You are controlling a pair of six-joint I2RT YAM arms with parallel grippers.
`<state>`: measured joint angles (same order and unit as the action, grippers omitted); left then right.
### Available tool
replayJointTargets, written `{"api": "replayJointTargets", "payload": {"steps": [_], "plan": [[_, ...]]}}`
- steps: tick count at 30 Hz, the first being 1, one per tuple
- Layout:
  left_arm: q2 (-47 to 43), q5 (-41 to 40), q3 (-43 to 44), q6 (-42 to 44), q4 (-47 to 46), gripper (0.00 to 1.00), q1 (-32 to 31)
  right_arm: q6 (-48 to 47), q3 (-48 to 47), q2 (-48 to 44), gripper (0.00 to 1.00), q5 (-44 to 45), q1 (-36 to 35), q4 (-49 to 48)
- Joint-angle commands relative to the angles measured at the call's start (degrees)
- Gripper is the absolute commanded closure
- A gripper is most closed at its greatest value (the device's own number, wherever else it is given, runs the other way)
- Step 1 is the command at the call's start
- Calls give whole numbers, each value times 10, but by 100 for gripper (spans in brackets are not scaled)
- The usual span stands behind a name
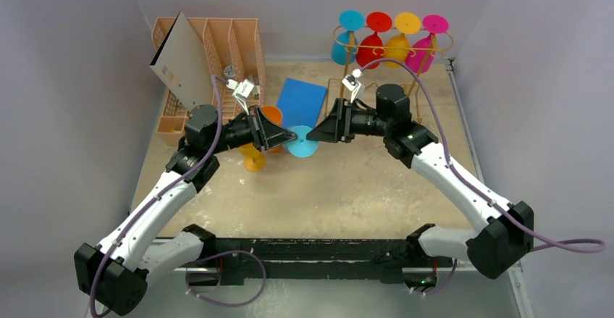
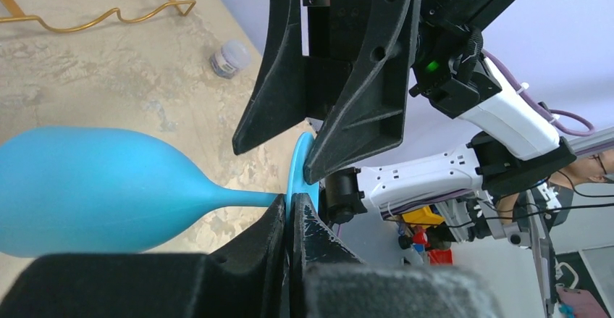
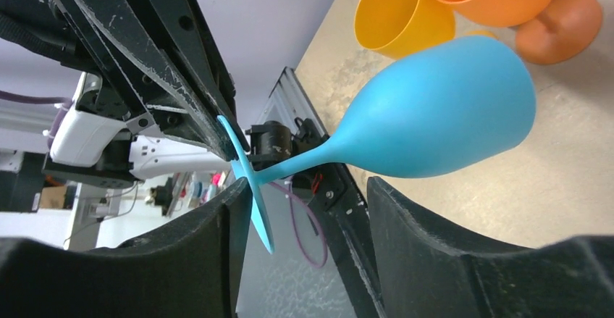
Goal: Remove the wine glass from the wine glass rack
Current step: Place the wine glass at the center of the board.
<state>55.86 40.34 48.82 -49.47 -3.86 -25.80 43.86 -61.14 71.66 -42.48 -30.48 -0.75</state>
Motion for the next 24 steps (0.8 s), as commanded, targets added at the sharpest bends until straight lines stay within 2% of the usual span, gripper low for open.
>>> {"api": "replayJointTargets", "payload": {"steps": [1, 5, 9, 14, 18, 21, 24], "plan": [[-13, 17, -7, -8, -56, 100, -1, -19, -5, -36, 37, 51, -1, 25], [-11, 22, -10, -8, -70, 100, -1, -17, -2, -54, 35, 70, -1, 49], [-12, 22, -11, 3, -70, 100, -1, -20, 13, -76, 28, 88, -1, 57], [-19, 22, -12, 11, -76, 100, -1, -20, 27, -90, 24, 64, -1, 36], [-21, 20, -14, 17, -91, 100, -1, 32, 63, -87, 32, -6, -2, -62], [-18, 20, -17, 20, -107, 100, -2, 82, 98, -84, 41, -13, -11, -166], [-13, 21, -18, 24, -120, 100, -3, 87, 111, -80, 47, -5, -28, -192]]}}
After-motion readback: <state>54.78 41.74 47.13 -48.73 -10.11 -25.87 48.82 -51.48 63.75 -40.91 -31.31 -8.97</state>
